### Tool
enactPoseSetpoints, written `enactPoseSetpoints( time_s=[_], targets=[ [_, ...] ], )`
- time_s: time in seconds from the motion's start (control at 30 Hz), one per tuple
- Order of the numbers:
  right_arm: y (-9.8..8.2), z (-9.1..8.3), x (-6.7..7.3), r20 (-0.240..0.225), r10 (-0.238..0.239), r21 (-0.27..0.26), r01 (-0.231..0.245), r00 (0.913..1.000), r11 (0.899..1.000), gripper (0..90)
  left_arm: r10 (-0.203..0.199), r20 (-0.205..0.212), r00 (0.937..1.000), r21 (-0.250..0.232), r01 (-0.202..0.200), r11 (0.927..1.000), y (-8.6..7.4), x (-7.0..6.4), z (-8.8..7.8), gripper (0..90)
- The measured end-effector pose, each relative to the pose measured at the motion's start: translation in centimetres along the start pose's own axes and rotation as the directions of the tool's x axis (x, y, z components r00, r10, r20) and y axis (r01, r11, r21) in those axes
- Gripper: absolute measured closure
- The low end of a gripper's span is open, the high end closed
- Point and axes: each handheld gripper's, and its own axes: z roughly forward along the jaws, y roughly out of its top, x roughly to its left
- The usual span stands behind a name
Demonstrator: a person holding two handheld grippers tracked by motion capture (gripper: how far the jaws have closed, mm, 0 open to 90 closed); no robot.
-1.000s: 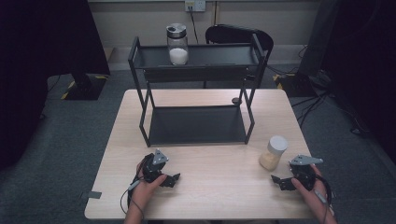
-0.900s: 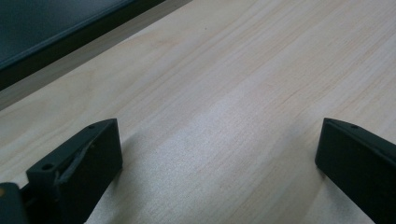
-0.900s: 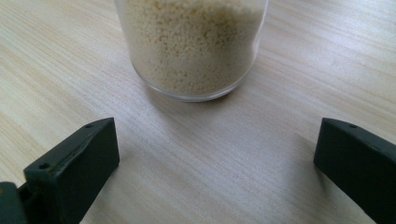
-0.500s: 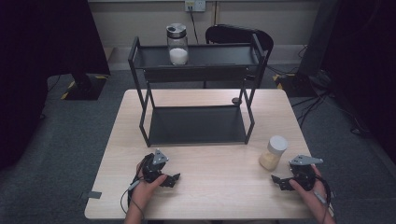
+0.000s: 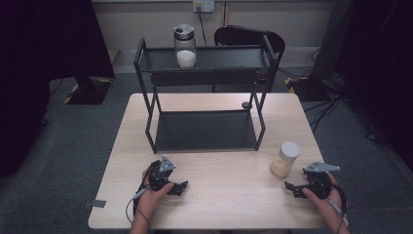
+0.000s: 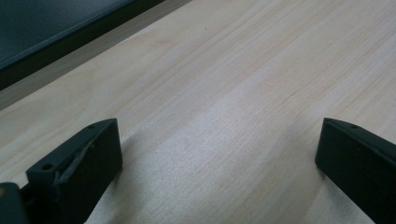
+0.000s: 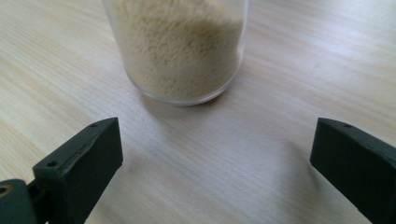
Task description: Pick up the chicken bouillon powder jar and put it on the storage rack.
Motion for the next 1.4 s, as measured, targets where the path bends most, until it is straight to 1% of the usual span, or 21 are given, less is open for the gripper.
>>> enactPoseSetpoints(
  time_s=[0.03,0.13,0.3,0.43,0.57,0.83,0.93,1.07,1.13,1.3,1.4],
  targets=[
    [0.0,-0.2,-0.1,0.003,0.004,-0.005,-0.004,1.0000,1.000,1.2,0.000,0.000,1.0000,0.000,0.000,1.0000,0.0,0.0,0.0,0.0],
    [0.3,-0.4,-0.5,-0.008,0.018,-0.010,-0.018,0.9998,1.000,1.2,0.000,0.000,1.0000,0.000,0.000,1.0000,0.0,0.0,0.0,0.0],
    [0.9,-0.6,-1.0,-0.018,0.025,-0.025,-0.026,0.9995,0.999,1.1,0.000,0.000,1.0000,0.000,0.000,1.0000,0.0,0.0,0.0,0.0],
    [1.5,-0.7,-1.1,-0.031,0.018,-0.038,-0.019,0.9994,0.999,1.2,0.000,0.000,1.0000,0.000,0.000,1.0000,0.0,0.0,0.0,0.0],
    [2.0,-0.9,-1.1,-0.035,0.008,-0.050,-0.010,0.9994,0.999,1.1,0.000,0.000,1.0000,0.000,0.000,1.0000,0.0,0.0,0.0,0.0],
    [2.9,-0.9,-1.4,-0.060,0.025,-0.075,-0.029,0.9979,0.997,1.0,0.000,0.000,1.0000,0.000,0.000,1.0000,0.0,0.0,0.0,0.0],
    [3.1,-0.7,-1.5,-0.070,0.022,-0.087,-0.028,0.9973,0.996,1.0,0.000,0.000,1.0000,0.000,0.000,1.0000,0.0,0.0,0.0,0.0],
    [3.5,-0.4,-1.4,-0.068,0.019,-0.097,-0.026,0.9975,0.995,1.0,0.000,0.000,1.0000,0.000,0.000,1.0000,0.0,0.0,0.0,0.0],
    [3.5,-0.2,-1.5,-0.079,0.012,-0.117,-0.021,0.9968,0.993,1.0,0.000,0.000,1.0000,0.000,0.000,1.0000,0.0,0.0,0.0,0.0],
    [3.8,0.5,-1.5,-0.088,0.001,-0.134,-0.013,0.9961,0.991,4.6,0.000,0.000,1.0000,0.000,0.000,1.0000,0.0,0.0,0.0,0.0],
    [3.7,0.9,-1.8,-0.103,-0.002,-0.158,-0.015,0.9947,0.987,10.0,0.000,0.000,1.0000,0.000,0.000,1.0000,0.0,0.0,0.0,0.0]
  ],
)
